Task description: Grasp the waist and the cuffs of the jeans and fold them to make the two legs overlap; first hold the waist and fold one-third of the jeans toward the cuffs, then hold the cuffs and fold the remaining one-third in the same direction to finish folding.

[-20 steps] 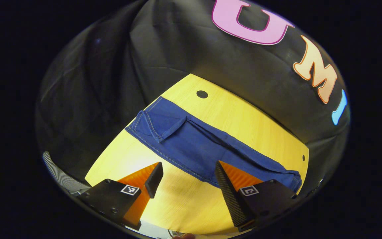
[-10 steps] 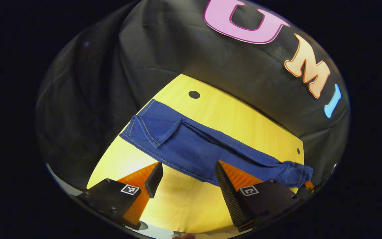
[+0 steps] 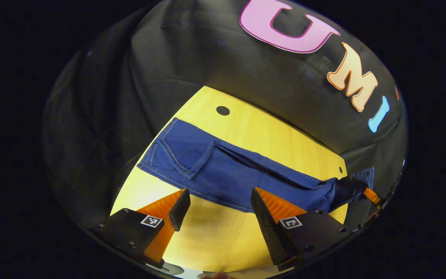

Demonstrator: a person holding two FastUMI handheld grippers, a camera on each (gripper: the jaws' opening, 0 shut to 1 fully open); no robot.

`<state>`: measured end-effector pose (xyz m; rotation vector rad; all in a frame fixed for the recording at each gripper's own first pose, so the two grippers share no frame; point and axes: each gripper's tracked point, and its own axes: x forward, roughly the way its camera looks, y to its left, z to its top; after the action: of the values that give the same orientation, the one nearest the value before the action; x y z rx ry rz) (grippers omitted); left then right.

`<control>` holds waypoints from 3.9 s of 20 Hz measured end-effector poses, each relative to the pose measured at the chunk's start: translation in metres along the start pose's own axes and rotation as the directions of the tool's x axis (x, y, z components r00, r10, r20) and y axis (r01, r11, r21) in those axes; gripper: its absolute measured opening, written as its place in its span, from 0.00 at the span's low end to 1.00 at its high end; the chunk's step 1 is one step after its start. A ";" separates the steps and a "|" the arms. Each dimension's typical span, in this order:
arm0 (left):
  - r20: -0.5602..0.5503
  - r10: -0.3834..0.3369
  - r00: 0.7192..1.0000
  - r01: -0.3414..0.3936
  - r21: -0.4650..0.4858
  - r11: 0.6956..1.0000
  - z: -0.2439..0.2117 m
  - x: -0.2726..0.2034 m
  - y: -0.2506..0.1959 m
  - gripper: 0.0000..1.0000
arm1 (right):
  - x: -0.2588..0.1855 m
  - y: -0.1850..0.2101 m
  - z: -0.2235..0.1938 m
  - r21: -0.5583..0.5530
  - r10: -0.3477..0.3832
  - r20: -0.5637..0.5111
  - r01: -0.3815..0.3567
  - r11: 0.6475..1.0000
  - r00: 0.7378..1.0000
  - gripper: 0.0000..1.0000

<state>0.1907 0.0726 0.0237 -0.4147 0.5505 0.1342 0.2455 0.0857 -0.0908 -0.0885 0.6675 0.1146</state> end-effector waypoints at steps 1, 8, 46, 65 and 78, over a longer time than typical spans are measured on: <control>-0.003 0.004 1.000 -0.004 -0.001 1.000 -0.001 -0.001 0.002 0.94 | 0.003 0.019 -0.001 -0.008 0.023 -0.004 -0.023 1.000 1.000 0.02; -0.027 0.046 0.999 -0.047 -0.038 0.998 -0.004 -0.004 0.019 0.94 | 0.044 0.127 -0.061 -0.116 0.131 -0.125 -0.146 0.983 0.983 0.03; -0.233 0.202 0.951 -0.134 0.276 0.952 -0.006 0.012 0.080 0.92 | 0.025 0.122 -0.137 -0.168 0.068 -0.214 -0.106 0.980 0.974 1.00; -0.266 0.212 0.940 -0.141 0.264 0.954 -0.013 0.014 0.055 0.03 | -0.022 0.081 -0.151 -0.056 0.003 -0.168 -0.013 0.998 0.986 0.99; -0.277 0.210 0.938 -0.139 0.255 0.957 0.017 -0.006 -0.002 0.00 | -0.043 0.020 -0.159 0.047 -0.006 -0.156 0.014 0.999 0.988 0.99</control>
<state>0.1940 0.0779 0.0408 -0.1555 0.8959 0.1775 0.1118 0.0837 -0.1890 -0.0551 0.8252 0.0824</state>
